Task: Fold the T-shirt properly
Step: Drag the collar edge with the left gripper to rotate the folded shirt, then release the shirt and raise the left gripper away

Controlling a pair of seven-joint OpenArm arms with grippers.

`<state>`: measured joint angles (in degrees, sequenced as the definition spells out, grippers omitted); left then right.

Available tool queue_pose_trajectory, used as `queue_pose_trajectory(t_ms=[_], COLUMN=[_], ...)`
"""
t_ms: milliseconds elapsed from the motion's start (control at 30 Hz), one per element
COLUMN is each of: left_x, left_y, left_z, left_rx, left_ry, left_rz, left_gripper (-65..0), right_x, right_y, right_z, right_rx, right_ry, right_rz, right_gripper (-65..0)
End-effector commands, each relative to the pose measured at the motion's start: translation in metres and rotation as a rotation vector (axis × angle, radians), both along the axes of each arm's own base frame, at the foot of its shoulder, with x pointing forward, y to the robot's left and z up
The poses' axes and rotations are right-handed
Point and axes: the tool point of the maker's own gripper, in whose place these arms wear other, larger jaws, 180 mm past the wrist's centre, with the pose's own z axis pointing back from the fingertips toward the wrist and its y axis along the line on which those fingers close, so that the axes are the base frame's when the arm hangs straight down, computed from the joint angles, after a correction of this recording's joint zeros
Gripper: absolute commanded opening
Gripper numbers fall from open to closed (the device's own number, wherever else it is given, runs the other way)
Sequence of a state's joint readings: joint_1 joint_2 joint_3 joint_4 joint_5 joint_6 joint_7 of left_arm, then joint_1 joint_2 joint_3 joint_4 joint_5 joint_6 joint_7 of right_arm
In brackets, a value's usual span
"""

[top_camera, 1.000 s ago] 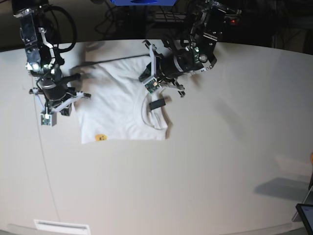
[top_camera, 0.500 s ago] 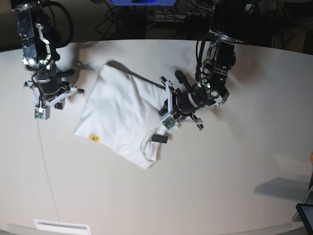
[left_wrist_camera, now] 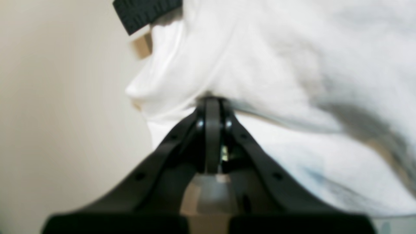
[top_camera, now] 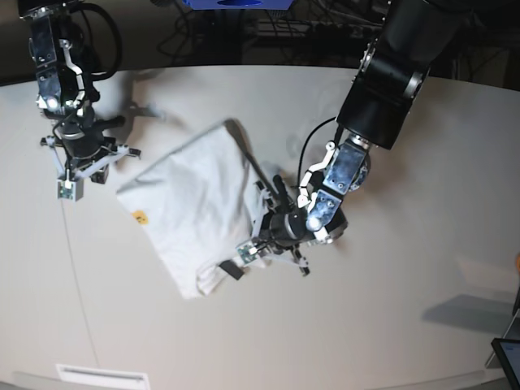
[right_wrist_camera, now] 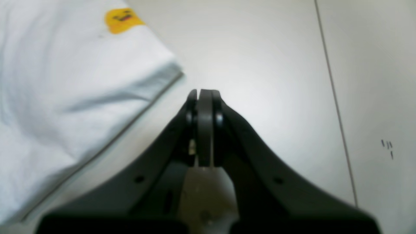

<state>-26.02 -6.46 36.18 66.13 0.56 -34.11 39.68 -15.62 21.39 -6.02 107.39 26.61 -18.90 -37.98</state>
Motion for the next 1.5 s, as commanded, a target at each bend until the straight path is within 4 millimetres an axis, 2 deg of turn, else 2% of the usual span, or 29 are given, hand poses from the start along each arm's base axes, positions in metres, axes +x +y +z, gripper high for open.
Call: queue_pose_trajectory(t_ms=[0, 267, 433, 700, 967, 1100, 1167, 1267, 1367, 1467], left_x=[0.009, 0.026, 0.037, 0.047, 0.059, 0.08, 0.094, 0.105, 0.089, 0.056], left_y=[-0.012, -0.064, -0.081, -0.108, -0.115, -0.117, -0.112, -0.098, -0.085, -0.062], left_z=[0.007, 0.002, 0.005, 0.021, 0.042, 0.078, 0.107, 0.136, 0.15, 0.146], left_rx=[-0.013, -0.077, -0.099, -0.173, -0.233, -0.272, -0.339, -0.353, -0.361, -0.326], left_ry=[-0.013, -0.01, -0.019, -0.034, -0.088, -0.166, -0.222, -0.274, -0.324, -0.361], left_rz=[-0.014, -0.075, -0.106, -0.132, -0.141, -0.132, -0.082, -0.022, 0.013, 0.017], left_gripper=[-65.0, -65.0, -65.0, -65.0, -65.0, -65.0, -65.0, -65.0, -65.0, -65.0], right_x=[0.009, 0.015, 0.016, 0.022, 0.023, 0.022, 0.022, 0.024, 0.032, 0.037], right_y=[-0.003, -0.004, -0.004, -0.004, -0.004, -0.004, -0.004, -0.004, -0.005, -0.011], right_z=[0.014, 0.018, 0.018, 0.023, 0.024, 0.023, 0.023, 0.025, 0.033, 0.038], right_rx=[-0.016, -0.017, -0.017, -0.017, -0.017, -0.017, -0.018, -0.018, -0.022, -0.043], right_ry=[-0.053, -0.069, -0.07, -0.086, -0.09, -0.086, -0.089, -0.096, -0.121, -0.135], right_rz=[0.004, 0.003, 0.003, 0.002, 0.002, 0.002, 0.002, 0.001, 0.002, 0.008], right_gripper=[-64.9, -64.9, -64.9, -64.9, -64.9, -64.9, -64.9, -64.9, -64.9, -64.9])
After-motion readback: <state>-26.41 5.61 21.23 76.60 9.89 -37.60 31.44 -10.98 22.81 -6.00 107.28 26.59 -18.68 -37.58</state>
